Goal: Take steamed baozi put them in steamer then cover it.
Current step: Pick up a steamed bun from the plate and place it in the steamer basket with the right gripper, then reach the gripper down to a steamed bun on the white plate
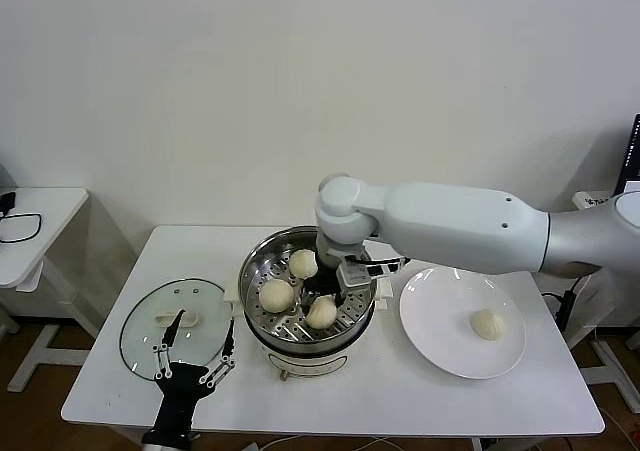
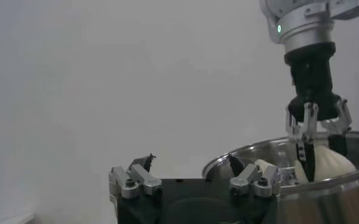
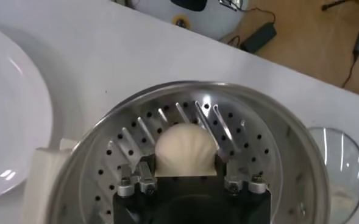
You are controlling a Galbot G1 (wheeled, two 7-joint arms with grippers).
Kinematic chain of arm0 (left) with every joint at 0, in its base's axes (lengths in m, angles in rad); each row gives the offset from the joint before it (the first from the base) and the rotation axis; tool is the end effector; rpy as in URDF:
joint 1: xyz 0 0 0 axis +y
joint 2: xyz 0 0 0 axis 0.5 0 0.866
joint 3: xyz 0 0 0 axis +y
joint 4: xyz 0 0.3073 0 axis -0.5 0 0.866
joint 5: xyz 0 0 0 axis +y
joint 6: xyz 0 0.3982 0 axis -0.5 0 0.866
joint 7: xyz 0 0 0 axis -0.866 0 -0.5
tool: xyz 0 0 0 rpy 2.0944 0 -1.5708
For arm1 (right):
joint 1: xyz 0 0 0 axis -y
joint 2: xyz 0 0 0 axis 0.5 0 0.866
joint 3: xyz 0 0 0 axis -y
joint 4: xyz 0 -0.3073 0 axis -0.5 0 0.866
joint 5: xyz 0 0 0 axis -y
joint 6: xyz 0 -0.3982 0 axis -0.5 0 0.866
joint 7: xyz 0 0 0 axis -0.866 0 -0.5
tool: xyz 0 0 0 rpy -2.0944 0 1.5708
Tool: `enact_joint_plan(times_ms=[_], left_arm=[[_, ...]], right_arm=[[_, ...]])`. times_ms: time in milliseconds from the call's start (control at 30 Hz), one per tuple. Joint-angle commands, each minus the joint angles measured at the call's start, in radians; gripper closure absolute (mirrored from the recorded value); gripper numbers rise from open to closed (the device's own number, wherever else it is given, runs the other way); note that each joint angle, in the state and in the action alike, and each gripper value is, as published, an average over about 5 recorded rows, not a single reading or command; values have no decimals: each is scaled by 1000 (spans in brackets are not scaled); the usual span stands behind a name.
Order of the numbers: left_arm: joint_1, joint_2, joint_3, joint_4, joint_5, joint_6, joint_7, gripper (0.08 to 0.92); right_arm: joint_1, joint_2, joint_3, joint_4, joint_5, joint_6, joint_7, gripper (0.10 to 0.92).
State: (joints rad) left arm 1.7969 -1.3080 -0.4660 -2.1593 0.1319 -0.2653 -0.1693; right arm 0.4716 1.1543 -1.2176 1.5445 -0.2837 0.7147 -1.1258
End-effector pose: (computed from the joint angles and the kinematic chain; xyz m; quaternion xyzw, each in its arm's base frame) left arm 0.1819 0.0040 -0.2899 0.0444 0.9885 0.1292 0.0649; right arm 0.4452 0.2302 -0.0908 -0.6863 -0.0581 -0.7064 0.1631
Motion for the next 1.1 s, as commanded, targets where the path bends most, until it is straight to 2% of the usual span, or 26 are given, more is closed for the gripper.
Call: enact_joint_plan(times_ms=[33,167,367,500,667,867,1000,1100], left_arm=[[1,0,0,3,0,-3,-1,177],[-1,0,-1,5,-1,-6,-1,177],[-4,-1,1,7,0,-6,0,177],[-3,-1,-1,6,0,-5,0,177],[-4,0,-3,7,0,-4,0,177],[-6,2,2,5,0,-3,0,177],[-9,5,6,4,1,-4,0,177],[-11,7,8,2,1,-3,0,177]], right_arm=[[-25,25,0,-3,-29,20,0,359],[-22,27,-5,-3,-22,15,-7,321],[-16,21,4,5,-6,-12,-16,211],[5,-14,39,17,30,-36,-25,203],[54,-132,113,24,100,-96,-64,203],[150,-367,83,-43,368,-389,-80,203],[154,-482,50,-166,504,-574,-80,203],[120,-532,24,-268,556,-655,-85,203]])
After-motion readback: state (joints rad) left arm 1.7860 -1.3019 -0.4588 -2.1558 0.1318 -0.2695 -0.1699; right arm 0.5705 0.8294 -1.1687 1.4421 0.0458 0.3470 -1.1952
